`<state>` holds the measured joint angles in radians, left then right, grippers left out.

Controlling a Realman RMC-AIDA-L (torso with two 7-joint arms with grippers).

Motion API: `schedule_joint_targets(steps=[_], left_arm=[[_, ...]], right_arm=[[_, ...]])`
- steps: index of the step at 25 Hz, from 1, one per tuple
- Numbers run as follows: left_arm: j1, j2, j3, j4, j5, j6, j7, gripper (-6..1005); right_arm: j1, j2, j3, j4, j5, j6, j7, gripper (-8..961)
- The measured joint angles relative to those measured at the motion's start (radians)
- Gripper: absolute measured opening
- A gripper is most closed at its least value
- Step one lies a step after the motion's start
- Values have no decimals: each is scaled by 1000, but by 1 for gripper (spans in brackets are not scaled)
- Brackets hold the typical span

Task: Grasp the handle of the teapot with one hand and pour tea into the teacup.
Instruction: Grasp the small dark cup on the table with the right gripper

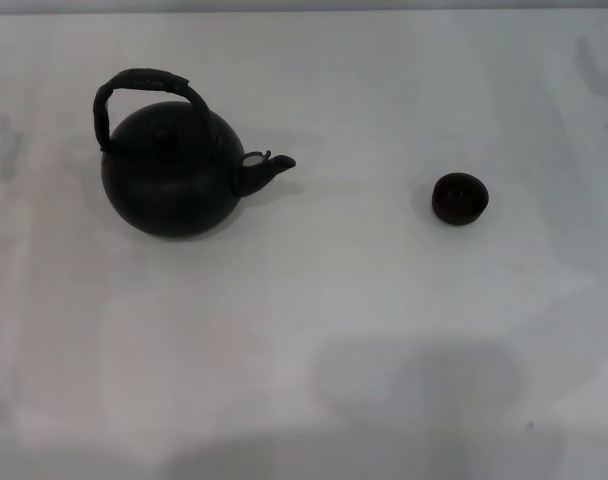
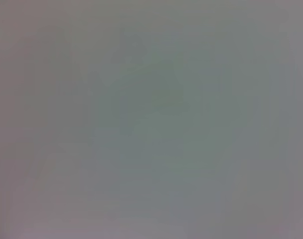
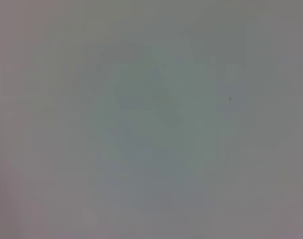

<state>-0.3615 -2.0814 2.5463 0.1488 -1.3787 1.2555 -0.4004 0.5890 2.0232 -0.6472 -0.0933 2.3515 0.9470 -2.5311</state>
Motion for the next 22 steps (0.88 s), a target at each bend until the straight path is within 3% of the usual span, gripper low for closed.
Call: schedule_joint_targets(steps=[22], left_arm=[[-2,6,-6,-9,-2,-1,0,887]], right_arm=[[30,1,-10,-9,-2,6,23,838]])
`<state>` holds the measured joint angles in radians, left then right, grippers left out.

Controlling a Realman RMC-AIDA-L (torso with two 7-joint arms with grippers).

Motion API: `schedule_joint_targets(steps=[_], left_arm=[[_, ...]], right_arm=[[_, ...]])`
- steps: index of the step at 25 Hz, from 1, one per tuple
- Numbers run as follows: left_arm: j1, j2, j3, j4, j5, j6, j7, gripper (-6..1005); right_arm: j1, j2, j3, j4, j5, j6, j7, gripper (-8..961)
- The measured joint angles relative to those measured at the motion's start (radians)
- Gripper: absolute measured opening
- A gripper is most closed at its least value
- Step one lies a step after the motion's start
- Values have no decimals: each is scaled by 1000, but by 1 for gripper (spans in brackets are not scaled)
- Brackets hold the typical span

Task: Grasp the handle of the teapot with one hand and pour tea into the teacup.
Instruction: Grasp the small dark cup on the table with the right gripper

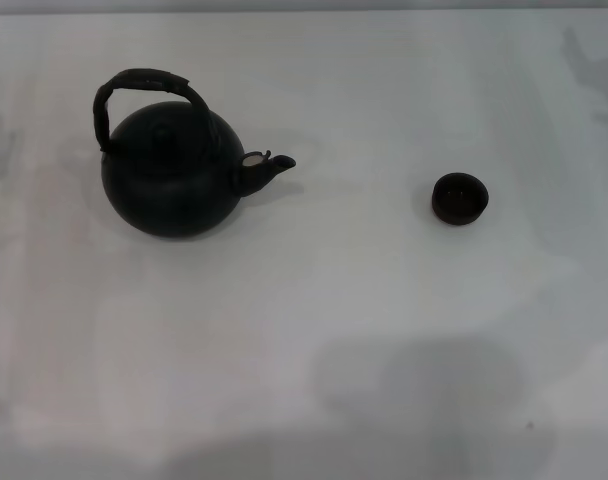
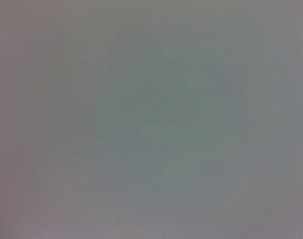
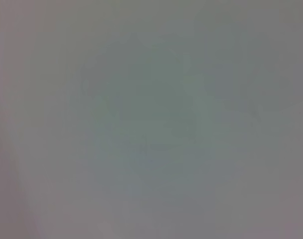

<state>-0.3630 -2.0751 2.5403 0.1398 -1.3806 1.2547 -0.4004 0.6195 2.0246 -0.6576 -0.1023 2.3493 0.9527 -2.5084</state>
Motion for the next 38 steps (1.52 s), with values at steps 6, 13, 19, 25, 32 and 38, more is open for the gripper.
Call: schedule_joint_targets(steps=[6,13,19,25,32,38], left_arm=[[-2,1,-6,-2,0,-1,0,887],[10,-4,-12,0,0,-2,0,887],[12,-3,-12,3,0,-3,0,888],[6,-2,-12,-1,0,-3,0,888],[6,-1,-12,-2,-7,-3,0,887],[-3,0,-12,-2,-14,-3,0,888]], right_arm=[[39,-13,-171,-60,-21,-57,170,834],[49,-67,-602,-346,-79,-268,511,828],[123,-133,-656,-496,-547,-221,946,824],[206,-157,-653,-635,-1020,-27,1280,822],[214,-58,-653,-937,-1535,232,1520,820],[220,-8,-722,-1024,-1702,337,1618,818]])
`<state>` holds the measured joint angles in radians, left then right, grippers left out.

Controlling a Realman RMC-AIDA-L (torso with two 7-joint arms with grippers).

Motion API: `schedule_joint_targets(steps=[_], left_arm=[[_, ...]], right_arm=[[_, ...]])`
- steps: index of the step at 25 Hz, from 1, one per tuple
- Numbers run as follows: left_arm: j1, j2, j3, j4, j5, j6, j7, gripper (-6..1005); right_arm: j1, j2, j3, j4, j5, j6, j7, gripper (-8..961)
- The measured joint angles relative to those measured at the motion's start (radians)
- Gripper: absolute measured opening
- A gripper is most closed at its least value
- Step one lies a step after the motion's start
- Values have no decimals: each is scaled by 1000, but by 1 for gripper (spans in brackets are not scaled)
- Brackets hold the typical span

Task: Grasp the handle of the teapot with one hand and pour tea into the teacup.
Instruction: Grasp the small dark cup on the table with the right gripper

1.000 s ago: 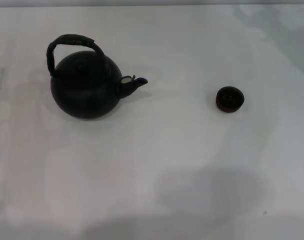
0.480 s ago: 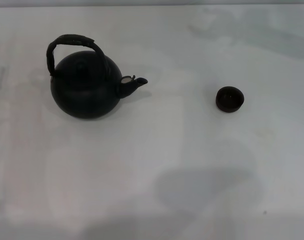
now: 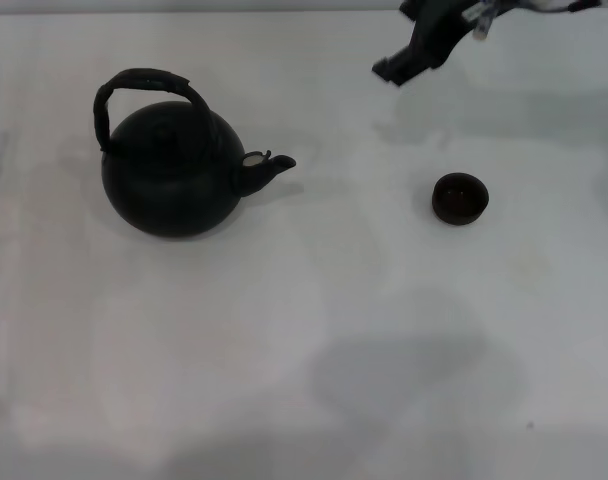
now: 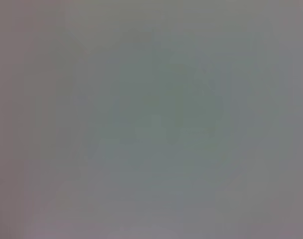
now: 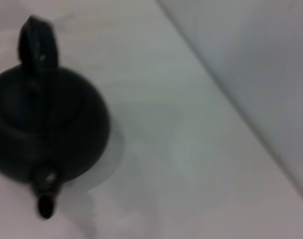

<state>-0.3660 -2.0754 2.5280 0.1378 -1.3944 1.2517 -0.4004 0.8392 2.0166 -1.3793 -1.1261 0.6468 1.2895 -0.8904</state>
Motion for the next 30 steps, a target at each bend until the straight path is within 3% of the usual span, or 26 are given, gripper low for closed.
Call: schedule_joint_targets(steps=[13,30], left_arm=[[3,-1,0,0,0,0,0,887],[7,-2,0,8,0,0,0,887]], right_arm=[[21,3,-135,61,-49,106,123,812],[46,11,-340,181,-34,11,185,806]])
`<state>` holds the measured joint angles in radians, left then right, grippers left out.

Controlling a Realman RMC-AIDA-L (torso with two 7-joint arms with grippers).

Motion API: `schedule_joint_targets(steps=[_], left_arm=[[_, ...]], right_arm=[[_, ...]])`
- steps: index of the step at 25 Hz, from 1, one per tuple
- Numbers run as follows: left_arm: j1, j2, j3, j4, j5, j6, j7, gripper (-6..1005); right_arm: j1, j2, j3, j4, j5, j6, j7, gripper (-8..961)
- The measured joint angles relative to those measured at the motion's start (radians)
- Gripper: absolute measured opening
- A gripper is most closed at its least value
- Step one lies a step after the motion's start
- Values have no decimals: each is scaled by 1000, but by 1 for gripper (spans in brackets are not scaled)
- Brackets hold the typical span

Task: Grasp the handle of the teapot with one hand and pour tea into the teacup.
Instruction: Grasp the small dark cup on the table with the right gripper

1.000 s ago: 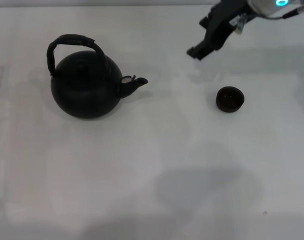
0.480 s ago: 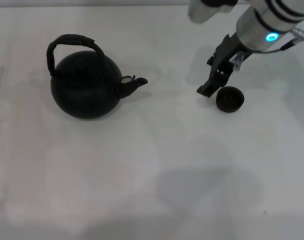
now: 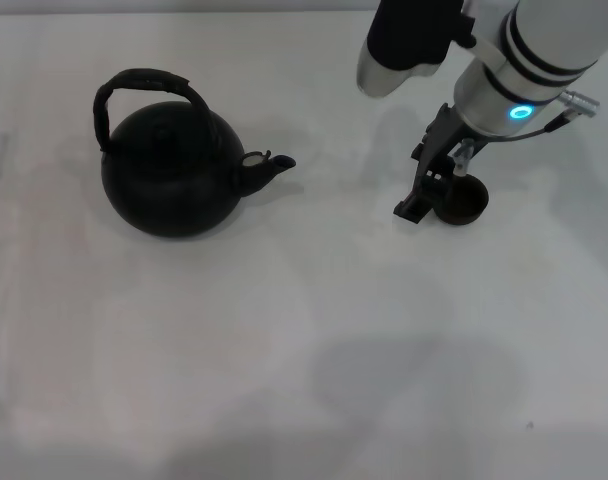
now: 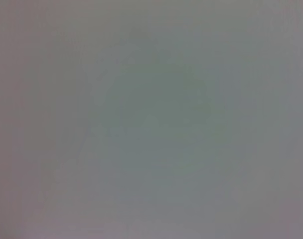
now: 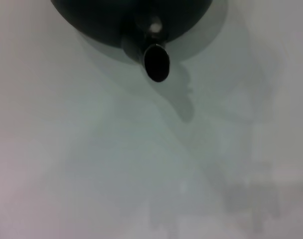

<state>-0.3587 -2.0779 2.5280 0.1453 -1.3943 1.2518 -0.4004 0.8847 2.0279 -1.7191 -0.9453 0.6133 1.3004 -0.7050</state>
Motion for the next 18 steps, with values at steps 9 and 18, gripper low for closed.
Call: schedule_joint_targets(steps=[9,18], left_arm=[[1,-1,0,2,2,0,0,888],[-1,-1,0,2,1,0,0,887]], right_arm=[[12,0,-32,55,8,-36,1,802],[22,-1,-35,112,3,-71,1,798]])
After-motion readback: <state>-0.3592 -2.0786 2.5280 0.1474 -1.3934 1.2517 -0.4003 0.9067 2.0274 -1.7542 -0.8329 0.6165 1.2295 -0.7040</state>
